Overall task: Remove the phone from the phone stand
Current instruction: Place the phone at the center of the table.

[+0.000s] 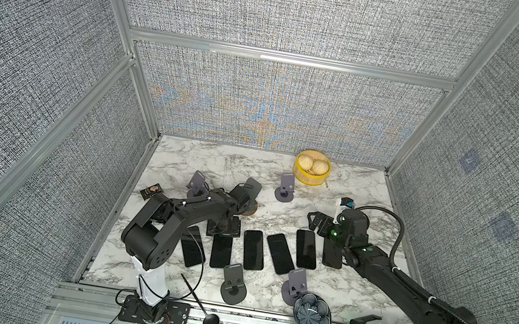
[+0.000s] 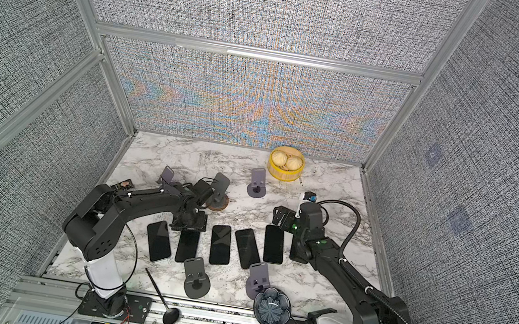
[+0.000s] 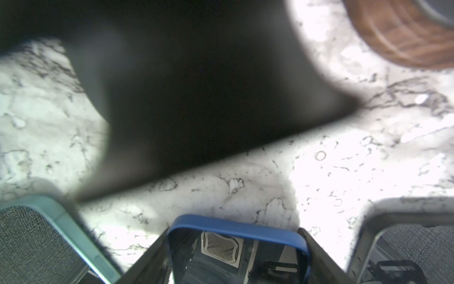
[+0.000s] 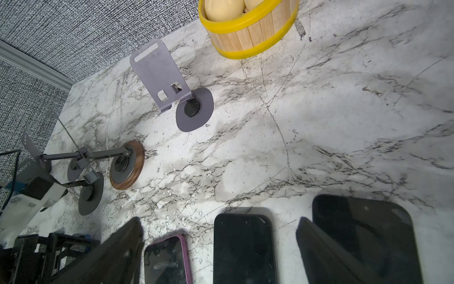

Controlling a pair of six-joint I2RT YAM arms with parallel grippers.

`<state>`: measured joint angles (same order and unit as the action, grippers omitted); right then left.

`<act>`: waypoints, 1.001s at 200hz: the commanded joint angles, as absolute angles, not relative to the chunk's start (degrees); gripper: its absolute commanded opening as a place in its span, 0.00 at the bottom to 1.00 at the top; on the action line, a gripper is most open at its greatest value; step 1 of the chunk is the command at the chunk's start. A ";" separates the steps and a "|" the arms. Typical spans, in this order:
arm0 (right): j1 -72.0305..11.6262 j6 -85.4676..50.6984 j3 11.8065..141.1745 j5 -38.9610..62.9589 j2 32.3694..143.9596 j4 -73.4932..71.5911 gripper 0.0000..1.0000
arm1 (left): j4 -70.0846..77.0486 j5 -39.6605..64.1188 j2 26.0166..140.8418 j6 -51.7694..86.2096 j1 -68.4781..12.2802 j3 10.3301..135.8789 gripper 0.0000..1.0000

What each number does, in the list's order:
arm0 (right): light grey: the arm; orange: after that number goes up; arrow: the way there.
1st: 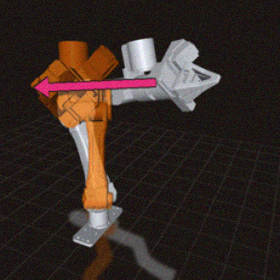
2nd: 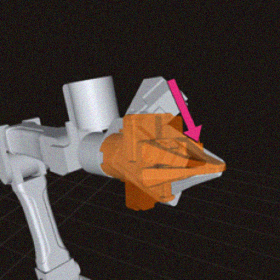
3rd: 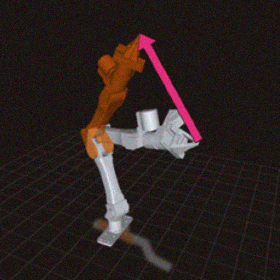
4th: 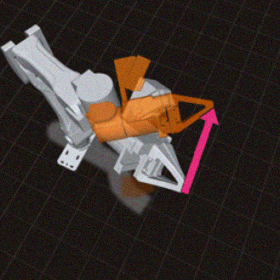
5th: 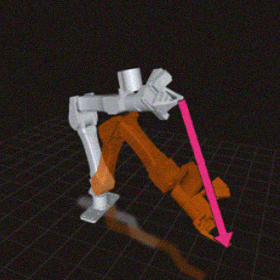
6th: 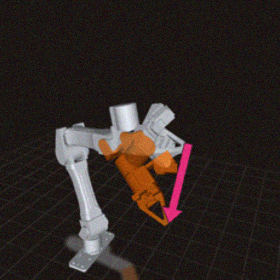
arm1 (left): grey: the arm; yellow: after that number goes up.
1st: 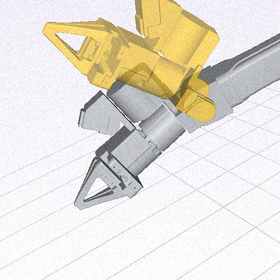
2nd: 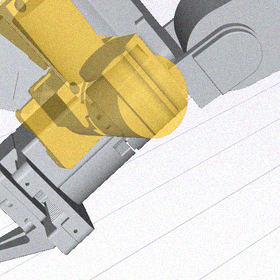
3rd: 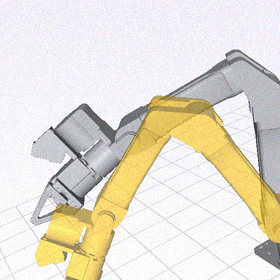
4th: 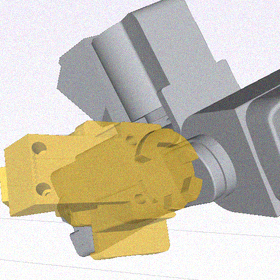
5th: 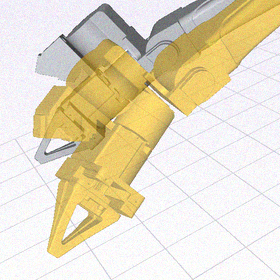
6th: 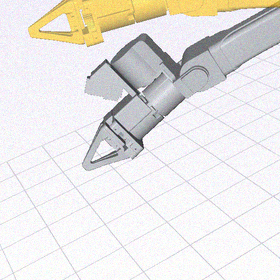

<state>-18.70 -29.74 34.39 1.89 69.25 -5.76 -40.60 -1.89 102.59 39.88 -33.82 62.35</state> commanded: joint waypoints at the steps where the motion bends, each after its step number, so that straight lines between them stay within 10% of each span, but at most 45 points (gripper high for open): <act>1: -18.64 -29.50 33.84 0.62 68.60 -5.30 0.99 | -41.85 -0.53 102.11 39.29 -33.92 62.49 0.76; 161: -18.70 -29.12 33.63 0.66 66.90 -5.31 0.99 | -46.74 -2.85 92.25 38.17 -34.19 67.00 0.82; 176: -18.64 -28.64 33.64 -0.10 66.74 -5.43 0.99 | -48.26 -5.78 88.63 37.45 -34.19 67.92 0.99; 200: -18.59 -26.27 33.78 0.64 64.23 -4.66 0.99 | -50.95 -11.01 82.69 34.35 -34.19 70.18 0.99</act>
<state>-18.70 -29.10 33.82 0.60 66.30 -5.58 -47.11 -4.54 86.83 37.52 -34.30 68.29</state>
